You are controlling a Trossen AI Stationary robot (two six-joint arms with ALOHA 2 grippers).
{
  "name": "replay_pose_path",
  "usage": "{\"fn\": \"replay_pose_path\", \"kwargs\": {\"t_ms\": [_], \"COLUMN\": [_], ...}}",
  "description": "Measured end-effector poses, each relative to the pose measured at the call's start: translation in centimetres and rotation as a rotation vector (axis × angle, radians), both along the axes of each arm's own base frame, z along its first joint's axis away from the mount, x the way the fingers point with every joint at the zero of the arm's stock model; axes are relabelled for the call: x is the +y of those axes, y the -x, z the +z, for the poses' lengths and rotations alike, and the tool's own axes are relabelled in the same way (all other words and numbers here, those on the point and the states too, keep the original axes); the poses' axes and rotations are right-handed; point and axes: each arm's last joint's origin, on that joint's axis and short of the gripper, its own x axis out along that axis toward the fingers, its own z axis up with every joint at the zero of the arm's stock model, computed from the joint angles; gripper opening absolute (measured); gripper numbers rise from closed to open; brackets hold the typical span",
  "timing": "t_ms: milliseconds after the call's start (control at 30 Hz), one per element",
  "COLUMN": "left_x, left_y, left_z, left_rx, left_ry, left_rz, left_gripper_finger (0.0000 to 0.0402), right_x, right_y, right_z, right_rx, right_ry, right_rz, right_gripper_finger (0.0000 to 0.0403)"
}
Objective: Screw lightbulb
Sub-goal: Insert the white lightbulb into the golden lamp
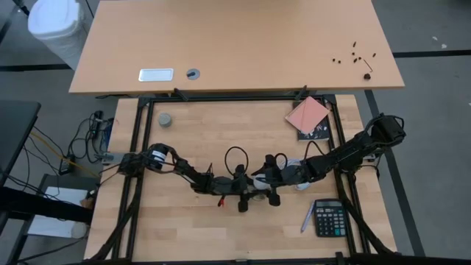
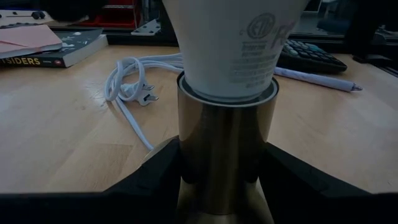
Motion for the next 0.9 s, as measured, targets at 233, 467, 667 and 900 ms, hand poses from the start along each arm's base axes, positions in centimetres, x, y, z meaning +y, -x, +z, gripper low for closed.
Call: {"fn": "replay_pose_path", "kwargs": {"t_ms": [233,467,667,900], "left_x": [0.0,0.0,0.06,0.06], "left_y": [-0.01,-0.01,-0.01,-0.01], "left_z": [0.01,0.01,0.01,0.02], "left_rx": [-0.001,-0.001,-0.002,-0.004], "left_ry": [0.001,0.003,0.001,0.002], "left_rz": [0.0,0.001,0.023,0.023], "left_gripper_finger": [0.0193,0.0193,0.0193,0.0193], "right_x": [0.0,0.07,0.46,0.54], "right_y": [0.0,0.05,0.22,0.25], "right_z": [0.0,0.0,0.02,0.01], "right_rx": [0.0,-0.004,-0.013,-0.013], "right_ry": [0.002,-0.001,0.013,0.013], "right_rz": [0.001,-0.035,-0.07,-0.068], "right_gripper_finger": [0.0306,0.0306,0.0304,0.0265]}}
